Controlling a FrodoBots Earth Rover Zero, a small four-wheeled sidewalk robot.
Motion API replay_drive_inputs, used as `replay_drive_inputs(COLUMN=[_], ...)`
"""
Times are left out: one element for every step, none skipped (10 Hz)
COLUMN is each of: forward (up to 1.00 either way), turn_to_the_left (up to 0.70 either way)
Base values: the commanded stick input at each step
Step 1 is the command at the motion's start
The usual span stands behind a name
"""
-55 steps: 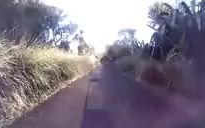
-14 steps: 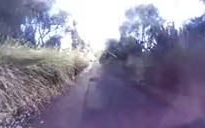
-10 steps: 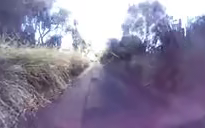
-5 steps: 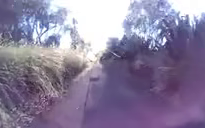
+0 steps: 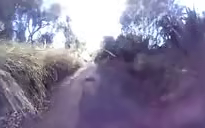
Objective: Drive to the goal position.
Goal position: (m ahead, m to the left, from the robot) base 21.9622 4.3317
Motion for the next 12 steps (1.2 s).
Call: replay_drive_inputs(forward=[1.0, 1.0, 1.0, 1.0, 1.0, 1.0, 1.0, 1.0, 1.0, 1.0, 1.0, 1.0], turn_to_the_left=[0.0, 0.0, 0.0, 0.0, 0.0, 0.0, -0.15, -0.26, -0.36, -0.31, -0.17, -0.03])
